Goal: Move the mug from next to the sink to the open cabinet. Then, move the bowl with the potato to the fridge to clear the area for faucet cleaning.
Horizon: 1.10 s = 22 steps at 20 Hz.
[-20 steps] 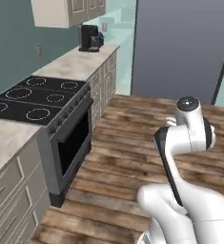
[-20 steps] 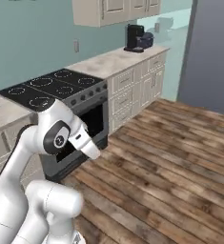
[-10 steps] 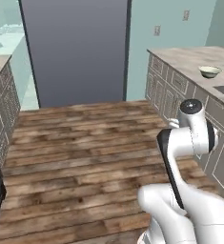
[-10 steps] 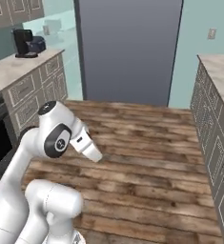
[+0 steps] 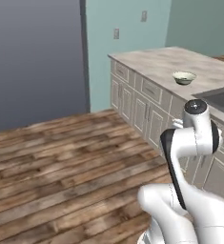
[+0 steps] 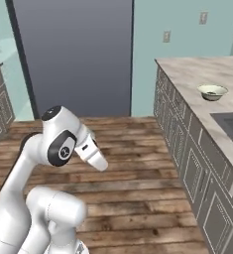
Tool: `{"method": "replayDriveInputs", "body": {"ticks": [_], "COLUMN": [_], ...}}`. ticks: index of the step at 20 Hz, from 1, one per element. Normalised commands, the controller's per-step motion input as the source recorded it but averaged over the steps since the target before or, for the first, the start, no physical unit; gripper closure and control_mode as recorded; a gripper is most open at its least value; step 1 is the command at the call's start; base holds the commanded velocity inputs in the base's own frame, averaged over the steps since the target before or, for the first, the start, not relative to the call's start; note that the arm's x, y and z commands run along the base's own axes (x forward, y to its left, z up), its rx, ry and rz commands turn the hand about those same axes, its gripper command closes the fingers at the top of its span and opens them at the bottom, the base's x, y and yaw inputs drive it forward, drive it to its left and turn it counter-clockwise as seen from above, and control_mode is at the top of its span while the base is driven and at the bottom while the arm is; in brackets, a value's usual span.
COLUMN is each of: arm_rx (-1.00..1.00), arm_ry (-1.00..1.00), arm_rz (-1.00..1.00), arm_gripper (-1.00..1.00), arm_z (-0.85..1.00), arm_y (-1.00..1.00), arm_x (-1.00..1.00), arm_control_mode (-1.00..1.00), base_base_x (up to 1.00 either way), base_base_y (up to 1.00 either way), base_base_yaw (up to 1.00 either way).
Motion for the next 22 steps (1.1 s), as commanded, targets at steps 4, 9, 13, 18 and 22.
{"method": "replayDriveInputs", "body": {"ticks": [4, 9, 13, 18, 22], "arm_rx": [0.0, 0.0, 0.0, 0.0, 0.0], "arm_ry": [0.0, 0.0, 0.0, 0.0, 0.0], "arm_rz": [0.0, 0.0, 0.0, 0.0, 0.0], "arm_gripper": [-1.0, -1.0, -1.0, -1.0, -1.0], "arm_z": [0.0, 0.0, 0.0, 0.0, 0.0], "arm_y": [0.0, 0.0, 0.0, 0.0, 0.0], "arm_x": [0.0, 0.0, 0.0, 0.0, 0.0], "arm_control_mode": [1.0, 1.0, 1.0, 1.0, 1.0], "base_base_x": [1.0, 1.0, 1.0, 1.0, 1.0], "base_base_y": [0.25, 0.4, 0.21, 0.49, 0.5], "base_base_yaw": [-0.4, -0.44, -0.42, -0.49, -0.53]}}
